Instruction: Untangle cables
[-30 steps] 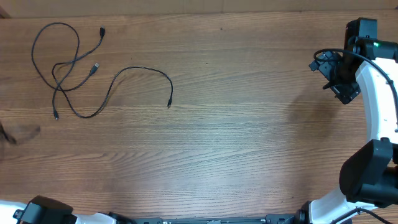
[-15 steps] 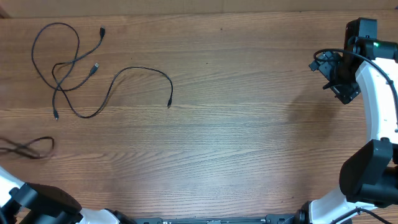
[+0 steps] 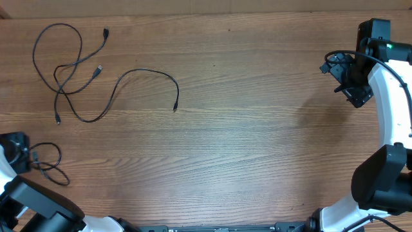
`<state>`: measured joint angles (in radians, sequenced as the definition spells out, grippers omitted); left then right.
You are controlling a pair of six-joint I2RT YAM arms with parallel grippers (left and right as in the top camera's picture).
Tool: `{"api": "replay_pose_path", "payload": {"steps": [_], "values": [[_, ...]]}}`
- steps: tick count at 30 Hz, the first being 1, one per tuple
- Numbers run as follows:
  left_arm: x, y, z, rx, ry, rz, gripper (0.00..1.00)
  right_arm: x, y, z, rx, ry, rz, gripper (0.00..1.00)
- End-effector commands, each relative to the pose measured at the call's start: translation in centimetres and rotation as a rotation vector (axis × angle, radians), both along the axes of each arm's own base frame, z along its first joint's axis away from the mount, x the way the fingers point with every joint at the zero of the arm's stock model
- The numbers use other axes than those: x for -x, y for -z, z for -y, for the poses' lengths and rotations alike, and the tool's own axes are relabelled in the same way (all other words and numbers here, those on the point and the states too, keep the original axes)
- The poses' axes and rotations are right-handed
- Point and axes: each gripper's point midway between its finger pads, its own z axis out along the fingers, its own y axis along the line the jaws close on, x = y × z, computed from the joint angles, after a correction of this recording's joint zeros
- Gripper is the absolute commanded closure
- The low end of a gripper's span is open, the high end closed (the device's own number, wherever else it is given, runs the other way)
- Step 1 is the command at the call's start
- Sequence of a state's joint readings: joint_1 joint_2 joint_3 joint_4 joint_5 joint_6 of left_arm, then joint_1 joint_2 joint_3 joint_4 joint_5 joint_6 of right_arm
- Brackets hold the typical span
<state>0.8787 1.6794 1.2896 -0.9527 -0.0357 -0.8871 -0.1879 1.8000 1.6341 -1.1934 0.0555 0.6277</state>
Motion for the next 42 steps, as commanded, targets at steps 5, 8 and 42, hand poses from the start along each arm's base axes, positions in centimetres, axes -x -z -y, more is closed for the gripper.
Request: {"api": "replay_pose_path", "payload": {"steps": [5, 8, 42], "values": [[-4.5, 1.9, 3.6, 0.055, 0.118, 0.133, 0.34, -0.1, -0.2, -0.1, 0.003, 0.0, 0.008, 0.0], [-9.5, 0.4, 4.0, -0.076, 0.41, 0.236, 0.5, -0.1, -0.2, -0.1, 0.003, 0.0, 0.008, 0.0], [-15.4, -13.2, 24.4, -0.062, 1.424, 0.757, 0.24, -0.1, -0.2, -0.1, 0.003, 0.0, 0.008, 0.0]]}}
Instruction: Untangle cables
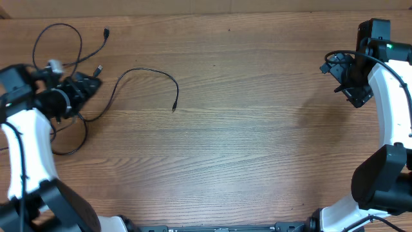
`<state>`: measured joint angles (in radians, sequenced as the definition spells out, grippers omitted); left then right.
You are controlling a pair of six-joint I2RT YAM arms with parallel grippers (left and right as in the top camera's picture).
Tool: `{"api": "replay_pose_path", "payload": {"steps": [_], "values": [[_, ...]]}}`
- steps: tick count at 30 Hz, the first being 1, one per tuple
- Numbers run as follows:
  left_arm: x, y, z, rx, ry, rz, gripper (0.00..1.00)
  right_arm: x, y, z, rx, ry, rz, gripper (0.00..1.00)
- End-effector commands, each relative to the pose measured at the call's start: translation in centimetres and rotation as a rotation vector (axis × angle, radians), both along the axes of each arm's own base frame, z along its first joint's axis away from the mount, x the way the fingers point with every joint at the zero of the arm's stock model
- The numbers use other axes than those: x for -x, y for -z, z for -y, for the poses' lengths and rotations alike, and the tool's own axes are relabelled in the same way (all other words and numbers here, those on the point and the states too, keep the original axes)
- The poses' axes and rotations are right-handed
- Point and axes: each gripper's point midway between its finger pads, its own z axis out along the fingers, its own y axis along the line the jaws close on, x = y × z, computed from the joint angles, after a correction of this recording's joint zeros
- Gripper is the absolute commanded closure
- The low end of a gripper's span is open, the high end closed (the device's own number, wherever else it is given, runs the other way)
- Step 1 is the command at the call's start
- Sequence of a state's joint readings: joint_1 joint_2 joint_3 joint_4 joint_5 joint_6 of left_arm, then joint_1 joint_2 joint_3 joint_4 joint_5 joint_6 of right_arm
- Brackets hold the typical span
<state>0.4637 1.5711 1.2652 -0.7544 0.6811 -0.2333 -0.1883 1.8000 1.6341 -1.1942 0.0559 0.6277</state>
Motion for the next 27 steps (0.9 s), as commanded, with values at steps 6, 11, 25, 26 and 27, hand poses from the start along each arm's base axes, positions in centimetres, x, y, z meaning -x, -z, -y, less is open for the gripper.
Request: {"api": "replay_pose_path", "payload": {"steps": [6, 11, 25, 26, 27], "values": [[5.3, -9.1, 11.7, -0.119, 0.38, 0.23, 0.06, -0.2, -0.2, -0.1, 0.003, 0.0, 0.009, 0.0], [8.4, -9.7, 16.2, -0.089, 0.505, 0.21, 0.0, -0.2, -0.2, -0.1, 0.003, 0.0, 0.009, 0.0], [8.4, -7.1, 15.9, -0.198, 0.482, 0.1, 0.0, -0.2, -0.2, -0.1, 0.003, 0.0, 0.008, 0.0], [8.4, -7.1, 15.9, -0.188, 0.471, 0.094, 0.0, -0.2, -0.2, -0.1, 0.003, 0.0, 0.008, 0.0], [8.4, -7.1, 16.1, -0.177, 0.464, 0.087, 0.0, -0.2, -0.2, -0.1, 0.003, 0.0, 0.008, 0.0]]}}
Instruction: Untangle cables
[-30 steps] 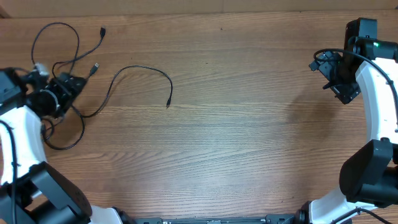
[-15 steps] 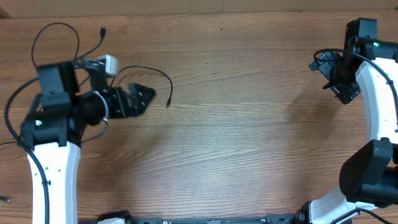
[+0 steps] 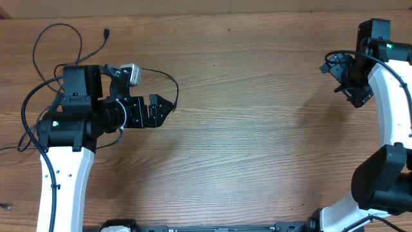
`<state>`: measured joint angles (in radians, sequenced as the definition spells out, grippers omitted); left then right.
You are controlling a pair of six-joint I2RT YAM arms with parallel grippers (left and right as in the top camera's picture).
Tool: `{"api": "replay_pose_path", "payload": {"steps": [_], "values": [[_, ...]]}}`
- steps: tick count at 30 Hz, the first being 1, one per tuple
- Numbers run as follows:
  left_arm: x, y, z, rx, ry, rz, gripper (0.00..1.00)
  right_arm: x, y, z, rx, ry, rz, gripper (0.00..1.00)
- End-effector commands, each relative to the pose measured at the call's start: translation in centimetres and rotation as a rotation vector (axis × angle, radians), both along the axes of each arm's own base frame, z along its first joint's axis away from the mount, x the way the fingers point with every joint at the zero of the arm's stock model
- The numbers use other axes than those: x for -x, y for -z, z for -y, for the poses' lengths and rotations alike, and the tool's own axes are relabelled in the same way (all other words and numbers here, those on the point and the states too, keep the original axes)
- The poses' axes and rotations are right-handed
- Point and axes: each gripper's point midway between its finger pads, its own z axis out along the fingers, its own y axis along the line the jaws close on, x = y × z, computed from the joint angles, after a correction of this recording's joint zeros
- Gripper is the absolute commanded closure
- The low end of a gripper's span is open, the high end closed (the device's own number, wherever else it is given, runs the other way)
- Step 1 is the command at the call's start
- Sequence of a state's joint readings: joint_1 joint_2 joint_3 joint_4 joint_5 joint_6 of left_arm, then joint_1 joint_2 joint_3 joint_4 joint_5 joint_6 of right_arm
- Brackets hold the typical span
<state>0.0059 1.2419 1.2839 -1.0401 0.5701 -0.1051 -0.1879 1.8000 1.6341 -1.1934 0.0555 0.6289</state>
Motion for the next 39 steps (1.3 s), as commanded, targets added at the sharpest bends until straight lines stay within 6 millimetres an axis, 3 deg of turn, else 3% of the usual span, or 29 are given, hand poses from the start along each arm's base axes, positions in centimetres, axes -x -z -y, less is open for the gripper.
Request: {"api": "replay_pose_path", "payload": {"steps": [1, 6, 10, 13, 26, 32, 39], "values": [[-0.2, -0.1, 0.0, 0.012, -0.045, -0.027, 0.0, -0.1, -0.2, -0.1, 0.004, -0.001, 0.008, 0.0], [0.6, 0.5, 1.6, 0.016, -0.024, -0.039, 0.0, -0.1, -0.2, -0.1, 0.004, -0.001, 0.008, 0.0], [1.2, -0.4, 4.4, -0.018, 0.06, 0.176, 0.01, -0.1, -0.2, -0.1, 0.004, -0.001, 0.008, 0.0], [2.3, -0.9, 5.1, -0.003, 0.081, 0.306, 0.0, -0.1, -0.2, -0.1, 0.004, -0.001, 0.008, 0.0], [8.0, 4.2, 1.8, 0.032, -0.002, 0.537, 0.0, -0.1, -0.1, -0.1, 0.003, -0.001, 0.007, 0.0], [8.3, 5.5, 0.0, 0.023, -0.082, 0.677, 0.01, -0.1, -0.2, -0.1, 0.004, -0.001, 0.008, 0.0], [7.3, 6.8, -1.9, -0.024, -0.184, 0.769, 0.01, -0.1, -0.2, -0.1, 0.004, -0.001, 0.008, 0.0]]}}
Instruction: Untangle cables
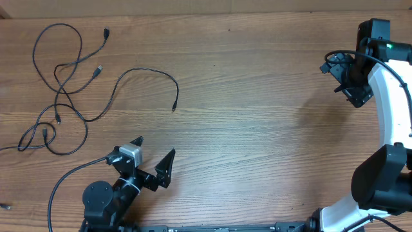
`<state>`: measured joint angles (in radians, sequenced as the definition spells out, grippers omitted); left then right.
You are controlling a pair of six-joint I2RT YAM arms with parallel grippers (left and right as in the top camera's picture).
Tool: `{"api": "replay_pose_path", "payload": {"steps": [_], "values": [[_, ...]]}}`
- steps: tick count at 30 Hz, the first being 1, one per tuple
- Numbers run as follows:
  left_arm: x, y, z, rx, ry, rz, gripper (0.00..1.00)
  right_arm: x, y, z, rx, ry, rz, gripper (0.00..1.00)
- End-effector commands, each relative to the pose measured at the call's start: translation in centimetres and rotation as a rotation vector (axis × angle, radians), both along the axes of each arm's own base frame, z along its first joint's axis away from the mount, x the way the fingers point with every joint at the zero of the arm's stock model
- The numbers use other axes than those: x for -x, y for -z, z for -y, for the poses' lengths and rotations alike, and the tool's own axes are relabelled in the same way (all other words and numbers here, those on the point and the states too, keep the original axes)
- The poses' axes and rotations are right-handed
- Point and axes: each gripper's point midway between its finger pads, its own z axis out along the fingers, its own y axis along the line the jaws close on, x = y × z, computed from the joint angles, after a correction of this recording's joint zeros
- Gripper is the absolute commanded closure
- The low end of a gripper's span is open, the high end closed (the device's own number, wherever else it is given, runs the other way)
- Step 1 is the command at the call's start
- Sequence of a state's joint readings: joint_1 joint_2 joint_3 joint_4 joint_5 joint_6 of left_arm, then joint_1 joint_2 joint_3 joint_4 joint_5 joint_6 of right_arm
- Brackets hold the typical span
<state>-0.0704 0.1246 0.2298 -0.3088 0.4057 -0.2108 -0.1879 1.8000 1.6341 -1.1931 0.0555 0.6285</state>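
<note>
Several thin black cables [61,71] lie tangled at the far left of the wooden table [257,129]. One strand arcs right and ends in a plug [174,108]. A lower loop [64,138] rests below the tangle. My left gripper [153,151] is at the front edge, right of and nearer than the loop. It is open, holds nothing and touches no cable. My right gripper [351,87] hovers at the far right, well away from the cables, and its jaws cannot be made out.
The left arm's own lead [61,183] curves along the front left. The right arm [389,122] runs down the right edge. A small dark plug [5,207] lies at the front left corner.
My left arm was stretched over the tangle with its open gripper near the arc cable's plug. It is now back at the front edge, still open. The tangle and lower loop are uncovered.
My left gripper began at the front left corner beside a small cable loop. Then it sat over the tangle, then reached right toward the arc's plug. Now it is back at the front, and the loop lies higher, against the tangle. The right arm stayed still.
</note>
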Motion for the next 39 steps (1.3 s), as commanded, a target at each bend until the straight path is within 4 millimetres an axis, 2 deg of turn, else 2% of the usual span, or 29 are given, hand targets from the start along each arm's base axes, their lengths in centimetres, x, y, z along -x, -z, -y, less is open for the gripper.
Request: {"api": "replay_pose_path", "payload": {"steps": [1, 13, 17, 24, 27, 39], "values": [[-0.8, 0.4, -1.6, -0.012, -0.098, 0.038, 0.0, -0.1, -0.2, -0.1, 0.003, 0.0, 0.007, 0.0], [-2.9, 1.4, -6.8, -0.058, -0.395, 0.195, 0.01, -0.1, -0.2, -0.1, 0.003, 0.0, 0.007, 0.0], [-2.8, 2.9, -7.0, -0.208, -0.385, 0.172, 0.0, -0.1, -0.2, -0.1, 0.003, 0.0, 0.007, 0.0], [-2.9, 2.9, -7.2, -0.411, -0.364, 0.224, 0.0, -0.1, -0.2, -0.1, 0.003, 0.0, 0.007, 0.0], [-2.9, 2.9, -7.7, -0.437, -0.39, 0.225, 0.0, -0.1, -0.2, -0.1, 0.003, 0.0, 0.007, 0.0], [-2.9, 2.9, -7.5, -0.442, -0.377, 0.23, 0.0, -0.1, -0.2, -0.1, 0.004, 0.0, 0.007, 0.0]]}}
